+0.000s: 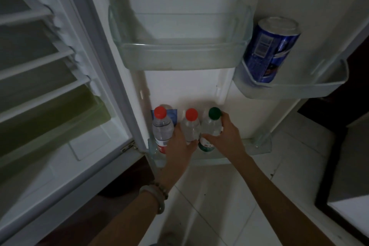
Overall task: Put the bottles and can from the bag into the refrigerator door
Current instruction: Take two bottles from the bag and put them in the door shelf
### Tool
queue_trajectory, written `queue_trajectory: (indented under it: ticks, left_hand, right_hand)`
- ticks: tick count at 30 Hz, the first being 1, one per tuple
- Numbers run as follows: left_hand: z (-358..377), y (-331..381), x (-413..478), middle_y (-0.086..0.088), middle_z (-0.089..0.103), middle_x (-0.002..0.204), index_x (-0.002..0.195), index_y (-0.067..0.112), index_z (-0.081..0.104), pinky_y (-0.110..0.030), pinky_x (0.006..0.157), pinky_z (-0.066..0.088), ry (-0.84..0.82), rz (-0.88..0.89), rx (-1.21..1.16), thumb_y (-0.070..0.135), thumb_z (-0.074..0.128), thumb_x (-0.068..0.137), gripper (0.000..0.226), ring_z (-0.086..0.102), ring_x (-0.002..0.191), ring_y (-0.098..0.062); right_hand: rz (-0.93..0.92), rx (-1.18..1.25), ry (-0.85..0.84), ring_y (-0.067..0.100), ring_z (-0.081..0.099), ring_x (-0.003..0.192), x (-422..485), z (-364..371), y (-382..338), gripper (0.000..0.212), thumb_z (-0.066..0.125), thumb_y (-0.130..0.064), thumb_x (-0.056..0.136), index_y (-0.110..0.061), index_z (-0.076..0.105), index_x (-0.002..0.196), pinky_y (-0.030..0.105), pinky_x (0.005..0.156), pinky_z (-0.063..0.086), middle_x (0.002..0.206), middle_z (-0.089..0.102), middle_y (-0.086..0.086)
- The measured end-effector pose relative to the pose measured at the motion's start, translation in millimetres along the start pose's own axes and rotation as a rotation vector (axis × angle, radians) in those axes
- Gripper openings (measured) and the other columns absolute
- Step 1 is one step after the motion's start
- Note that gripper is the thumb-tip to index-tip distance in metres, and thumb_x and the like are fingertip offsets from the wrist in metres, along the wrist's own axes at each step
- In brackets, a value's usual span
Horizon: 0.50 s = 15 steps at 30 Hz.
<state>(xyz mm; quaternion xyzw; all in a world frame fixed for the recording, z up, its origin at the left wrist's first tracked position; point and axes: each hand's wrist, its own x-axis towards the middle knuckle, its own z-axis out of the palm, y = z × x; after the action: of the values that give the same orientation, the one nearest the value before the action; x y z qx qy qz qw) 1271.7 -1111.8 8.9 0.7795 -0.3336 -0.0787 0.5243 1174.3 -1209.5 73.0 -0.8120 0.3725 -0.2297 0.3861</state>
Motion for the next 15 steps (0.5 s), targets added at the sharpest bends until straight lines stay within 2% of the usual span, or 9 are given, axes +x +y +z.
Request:
queue_trajectory:
  ticks: [2,3,6,8,10,12,15]
  left_hand:
    - [-3.3,4.7,-0.2,0.003,0.059,0.104,0.114,0.011,0.051,-0.002,0.083,0.037,0.007,0.003,0.038,0.016,0.074,0.079,0.042,0.05,0.093,-0.003]
    - [-4.2,4.9,-0.7,0.0,0.059,0.11,0.12,0.009,0.048,-0.004,0.086,0.036,-0.008,0.01,0.053,0.018,0.072,0.081,0.047,0.051,0.098,-0.006]
    - [-7.1,8.2,-5.0,-0.006,0.055,0.128,0.136,0.01,0.037,-0.029,0.097,0.044,-0.055,0.039,0.069,0.028,0.065,0.087,0.059,0.053,0.114,-0.016]
    - [-7.6,12.2,-8.6,-0.002,0.057,0.122,0.133,0.017,0.039,-0.033,0.095,0.048,-0.062,0.042,0.054,0.026,0.065,0.087,0.054,0.055,0.111,-0.014]
    - [-9.5,16.8,-14.2,0.0,0.059,0.115,0.126,0.018,0.043,-0.031,0.091,0.05,-0.025,0.056,0.087,0.024,0.067,0.086,0.048,0.057,0.105,-0.012]
    - [-14.4,19.5,-20.3,-0.001,0.059,0.116,0.127,0.017,0.044,-0.028,0.091,0.048,0.012,0.115,0.202,0.028,0.066,0.086,0.047,0.057,0.107,-0.015]
    - [-26.7,19.0,-32.7,-0.014,0.05,0.136,0.138,0.004,0.038,-0.038,0.105,0.04,0.019,0.251,0.559,0.038,0.057,0.088,0.063,0.046,0.126,-0.028]
  right_hand:
    - [-0.009,-0.005,-0.011,0.02,0.056,0.097,4.2,1.7,0.1,0.065,0.08,-0.023,0.069,-0.013,0.044,0.122,0.034,0.083,0.047,0.111,0.059,0.005]
    - [-0.018,-0.011,-0.007,0.018,0.055,0.095,5.3,2.3,0.6,0.064,0.081,-0.022,0.069,-0.012,0.045,0.121,0.032,0.081,0.046,0.108,0.057,0.004]
    - [-0.02,-0.043,0.005,0.016,0.049,0.1,8.1,3.1,6.3,0.074,0.085,-0.023,0.064,-0.007,0.043,0.123,0.03,0.084,0.043,0.115,0.047,0.007]
    - [-0.024,-0.059,-0.012,0.015,0.047,0.102,6.7,2.0,10.3,0.077,0.086,-0.027,0.062,-0.005,0.043,0.122,0.03,0.086,0.043,0.119,0.044,0.009]
    - [-0.046,-0.078,-0.01,0.021,0.054,0.104,6.2,1.6,17.9,0.076,0.083,-0.042,0.06,-0.005,0.048,0.116,0.032,0.085,0.049,0.117,0.051,0.011]
    - [-0.094,-0.103,0.019,0.024,0.05,0.113,-0.6,-2.2,19.6,0.076,0.08,-0.041,0.064,-0.007,0.045,0.123,0.034,0.093,0.046,0.123,0.05,0.012]
    - [-0.27,-0.137,0.084,0.026,0.037,0.128,-24.9,-10.1,5.5,0.076,0.073,-0.03,0.077,-0.008,0.032,0.138,0.037,0.107,0.033,0.139,0.039,0.015]
